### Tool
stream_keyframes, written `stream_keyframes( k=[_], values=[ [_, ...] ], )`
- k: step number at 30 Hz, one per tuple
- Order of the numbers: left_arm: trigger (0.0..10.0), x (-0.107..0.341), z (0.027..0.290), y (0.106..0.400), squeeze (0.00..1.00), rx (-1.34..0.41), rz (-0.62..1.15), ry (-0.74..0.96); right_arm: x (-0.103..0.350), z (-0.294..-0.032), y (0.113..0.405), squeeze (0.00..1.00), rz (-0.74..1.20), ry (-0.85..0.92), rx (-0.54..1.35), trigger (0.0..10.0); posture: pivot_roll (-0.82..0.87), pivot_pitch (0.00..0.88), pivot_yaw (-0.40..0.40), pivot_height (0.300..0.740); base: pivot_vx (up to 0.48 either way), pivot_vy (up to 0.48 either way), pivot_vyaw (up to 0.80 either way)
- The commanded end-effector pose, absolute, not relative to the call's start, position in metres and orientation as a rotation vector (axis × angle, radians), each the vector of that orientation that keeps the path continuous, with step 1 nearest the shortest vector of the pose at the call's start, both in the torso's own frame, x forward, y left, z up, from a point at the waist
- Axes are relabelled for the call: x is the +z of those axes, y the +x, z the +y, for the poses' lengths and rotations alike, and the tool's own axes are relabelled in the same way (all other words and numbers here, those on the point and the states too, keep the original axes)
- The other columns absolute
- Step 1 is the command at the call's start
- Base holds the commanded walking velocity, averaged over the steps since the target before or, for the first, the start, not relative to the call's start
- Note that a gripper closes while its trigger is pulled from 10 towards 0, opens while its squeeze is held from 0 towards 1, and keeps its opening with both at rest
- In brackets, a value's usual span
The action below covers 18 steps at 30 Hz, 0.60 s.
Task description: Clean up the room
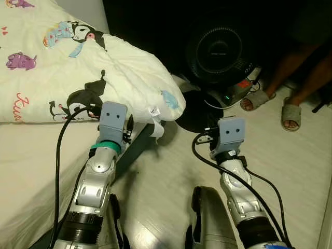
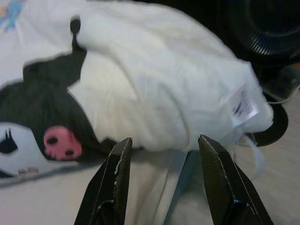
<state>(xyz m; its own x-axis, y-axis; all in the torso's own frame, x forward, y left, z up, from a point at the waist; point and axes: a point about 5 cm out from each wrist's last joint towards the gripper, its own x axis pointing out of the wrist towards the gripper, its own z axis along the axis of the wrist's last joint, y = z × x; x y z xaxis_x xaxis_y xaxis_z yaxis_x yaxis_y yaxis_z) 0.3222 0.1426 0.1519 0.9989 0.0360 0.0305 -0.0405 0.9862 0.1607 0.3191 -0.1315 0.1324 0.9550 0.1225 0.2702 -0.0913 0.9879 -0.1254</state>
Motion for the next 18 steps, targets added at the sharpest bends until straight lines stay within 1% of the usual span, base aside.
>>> stream_keyframes(
  k=[1, 5, 6, 7, 8, 9, 11, 16, 18],
  values=[
    [10.0, 0.148, 0.145, 0.323, 0.00, 0.060, 0.002, 0.170, 0.124, -0.131, 0.317, 0.00, -0.241, -0.113, 0.115, 10.0, -0.02, 0.178, -0.002, 0.527, 0.000, 0.000, 0.00],
    [10.0, 0.152, 0.141, 0.325, 0.00, 0.061, -0.023, 0.189, 0.123, -0.129, 0.318, 0.00, -0.237, -0.113, 0.121, 10.0, -0.02, 0.180, -0.005, 0.527, 0.000, 0.000, 0.00],
    [10.0, 0.158, 0.132, 0.326, 0.45, 0.031, -0.054, 0.209, 0.124, -0.127, 0.319, 0.00, -0.237, -0.112, 0.126, 10.0, -0.01, 0.187, -0.014, 0.527, 0.000, 0.000, 0.00],
    [10.0, 0.158, 0.132, 0.326, 0.45, 0.031, -0.054, 0.209, 0.124, -0.127, 0.319, 0.00, -0.237, -0.112, 0.126, 10.0, -0.01, 0.187, -0.014, 0.527, 0.000, 0.000, 0.00],
    [10.0, 0.162, 0.123, 0.328, 0.93, 0.003, -0.076, 0.215, 0.124, -0.126, 0.320, 0.00, -0.237, -0.112, 0.132, 10.0, -0.01, 0.187, -0.014, 0.527, 0.000, 0.000, 0.00],
    [10.0, 0.164, 0.113, 0.330, 1.00, -0.013, -0.082, 0.222, 0.125, -0.124, 0.321, 0.00, -0.237, -0.112, 0.140, 10.0, -0.02, 0.193, -0.017, 0.527, 0.000, 0.000, 0.00],
    [10.0, 0.164, 0.100, 0.337, 1.00, -0.018, -0.074, 0.227, 0.126, -0.120, 0.322, 0.00, -0.237, -0.113, 0.155, 10.0, -0.02, 0.200, -0.019, 0.527, 0.000, 0.000, 0.00],
    [10.0, 0.161, 0.092, 0.344, 1.00, -0.014, -0.058, 0.248, 0.125, -0.118, 0.322, 0.00, -0.232, -0.117, 0.161, 10.0, -0.03, 0.229, -0.017, 0.527, 0.000, 0.000, 0.00],
    [10.0, 0.159, 0.091, 0.351, 1.00, 0.011, -0.031, 0.250, 0.124, -0.118, 0.322, 0.00, -0.224, -0.120, 0.163, 10.0, -0.03, 0.256, -0.017, 0.527, 0.000, 0.000, 0.00]
  ],
)
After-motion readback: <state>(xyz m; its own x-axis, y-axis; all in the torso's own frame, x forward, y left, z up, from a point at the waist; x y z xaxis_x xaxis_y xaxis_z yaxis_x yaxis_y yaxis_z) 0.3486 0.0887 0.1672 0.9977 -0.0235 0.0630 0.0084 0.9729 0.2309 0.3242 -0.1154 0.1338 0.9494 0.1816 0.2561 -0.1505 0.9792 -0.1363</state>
